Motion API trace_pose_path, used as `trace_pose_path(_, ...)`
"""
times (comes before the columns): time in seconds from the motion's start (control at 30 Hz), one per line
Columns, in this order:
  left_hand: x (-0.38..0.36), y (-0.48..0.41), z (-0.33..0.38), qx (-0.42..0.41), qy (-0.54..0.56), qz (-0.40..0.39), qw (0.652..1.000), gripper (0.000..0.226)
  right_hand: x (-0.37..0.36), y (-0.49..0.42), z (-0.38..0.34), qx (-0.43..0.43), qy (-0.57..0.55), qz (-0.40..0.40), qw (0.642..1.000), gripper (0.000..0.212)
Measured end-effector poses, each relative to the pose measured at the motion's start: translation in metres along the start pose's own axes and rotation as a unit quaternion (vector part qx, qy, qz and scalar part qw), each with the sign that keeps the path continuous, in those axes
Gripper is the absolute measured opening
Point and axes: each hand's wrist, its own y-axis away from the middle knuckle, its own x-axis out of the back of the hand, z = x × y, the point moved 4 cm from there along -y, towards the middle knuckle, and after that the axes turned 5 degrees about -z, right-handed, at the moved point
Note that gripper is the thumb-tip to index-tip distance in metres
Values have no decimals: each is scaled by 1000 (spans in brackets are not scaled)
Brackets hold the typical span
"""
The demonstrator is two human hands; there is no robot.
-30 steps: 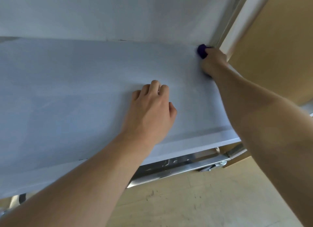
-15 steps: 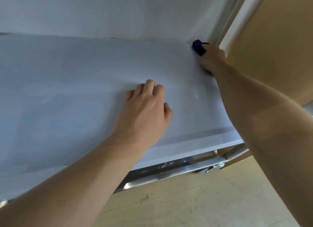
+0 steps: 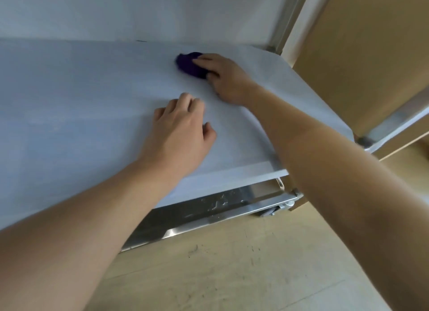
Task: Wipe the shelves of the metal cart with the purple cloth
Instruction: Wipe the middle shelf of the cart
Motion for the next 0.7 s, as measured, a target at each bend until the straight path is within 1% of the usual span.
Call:
trace_pose_path(0.07, -1, 0, -1, 2, 3, 3, 1000, 27, 21, 19, 58, -106, 15, 26, 994, 49)
trace_pose_path(0.13, -2, 0, -1, 3, 8, 8, 1000, 25, 45, 41, 114, -235, 11, 69, 969, 52)
trace_pose_path(0.17, -2, -1, 0, 3, 10, 8, 1000, 25, 52, 49, 134, -285, -4, 89, 954, 51)
trace_pose_path(0.23, -2, -2, 2, 1, 13, 10, 1000, 25, 56, 50, 145, -345, -19, 95, 933, 45)
trace_pose_path(0.3, -2, -2, 2, -1, 12, 14, 1000, 25, 51, 37, 118, -346, -29, 82, 934, 44)
trace_pose_path(0.33, -3, -2, 2, -3, 12, 13, 1000, 25, 45, 29, 94, -315, -19, 76, 946, 44)
trace_pose_path(0.43, -3, -3, 3, -5, 14, 17, 1000, 24, 14, 8, 15, -152, -7, 28, 988, 47)
trace_pose_path(0.5, -1, -3, 4, -5, 17, 21, 1000, 23, 1, 13, -14, -62, -13, -9, 998, 48)
trace_pose_path(0.53, -1, -4, 4, -5, 18, 21, 1000, 23, 3, 21, -14, -39, -18, -21, 999, 48)
trace_pose_path(0.57, -1, -4, 5, -6, 20, 20, 1000, 24, 9, 31, -4, -37, -27, -28, 999, 48)
trace_pose_path(0.6, -2, -5, 5, -8, 22, 20, 1000, 24, 17, 45, 13, -55, -31, -23, 998, 49)
trace_pose_path(0.63, -2, -5, 6, -10, 26, 20, 999, 25, 28, 61, 35, -90, -32, -3, 995, 49)
trace_pose_path(0.7, -2, -5, 6, -10, 31, 22, 999, 26, 54, 97, 84, -198, -10, 57, 979, 49)
